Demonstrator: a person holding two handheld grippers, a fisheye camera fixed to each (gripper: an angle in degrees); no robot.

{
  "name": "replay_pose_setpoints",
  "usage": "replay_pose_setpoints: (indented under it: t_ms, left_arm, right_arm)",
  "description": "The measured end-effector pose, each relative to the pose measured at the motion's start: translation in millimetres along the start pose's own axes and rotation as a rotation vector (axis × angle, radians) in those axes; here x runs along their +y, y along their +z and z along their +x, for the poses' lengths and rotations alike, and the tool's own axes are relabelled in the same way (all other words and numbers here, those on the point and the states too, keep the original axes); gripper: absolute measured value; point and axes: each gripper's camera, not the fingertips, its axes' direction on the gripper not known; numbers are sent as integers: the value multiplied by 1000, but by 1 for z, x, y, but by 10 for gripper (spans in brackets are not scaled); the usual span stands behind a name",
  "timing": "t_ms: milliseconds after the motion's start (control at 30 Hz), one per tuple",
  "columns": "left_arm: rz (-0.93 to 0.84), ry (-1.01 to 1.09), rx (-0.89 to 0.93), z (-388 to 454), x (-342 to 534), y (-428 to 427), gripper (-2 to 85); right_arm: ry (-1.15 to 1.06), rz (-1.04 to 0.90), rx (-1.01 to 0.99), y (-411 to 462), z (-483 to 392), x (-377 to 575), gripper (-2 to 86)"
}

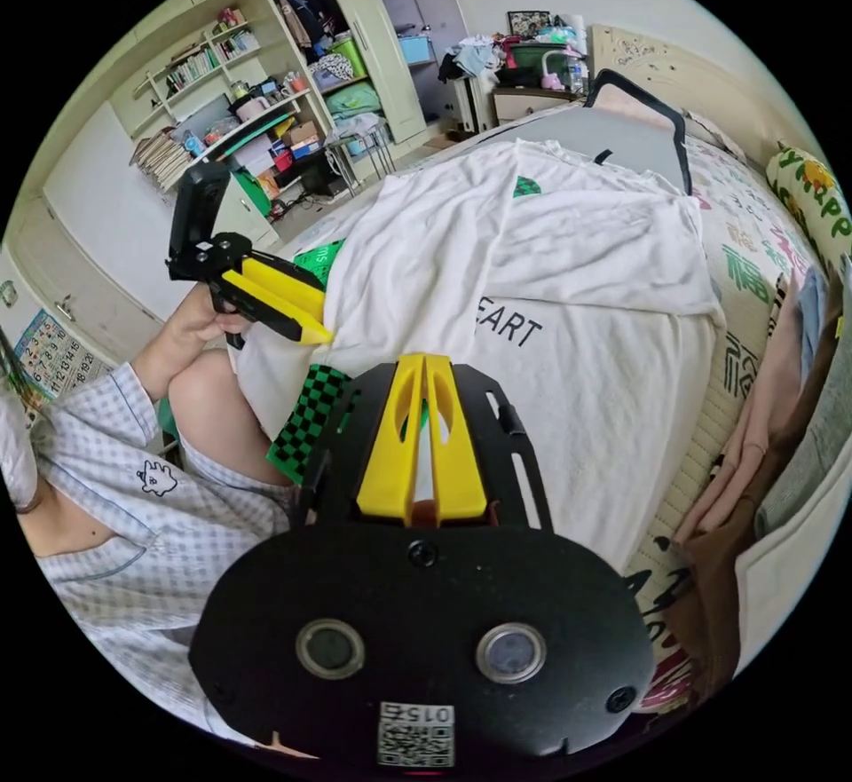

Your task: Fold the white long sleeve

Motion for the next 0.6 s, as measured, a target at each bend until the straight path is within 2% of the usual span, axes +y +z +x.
replay_pose_setpoints:
  t_ms: [167, 300, 467, 600]
  left_arm:
    - [-30, 15, 8, -3, 2, 11, -2]
    - [-37, 9, 35, -4, 5, 18, 11]
    - [39, -70, 161, -14, 6, 31, 82]
    - [-9, -87, 81, -13, 3, 53, 28]
  right_arm:
    - [87, 72, 49, -21, 25, 14, -8]
    - [151, 137, -74, -27, 48, 20, -1]
    - [135, 79, -161, -6, 55, 0, 65]
    - [78, 5, -154, 11, 54, -17, 14]
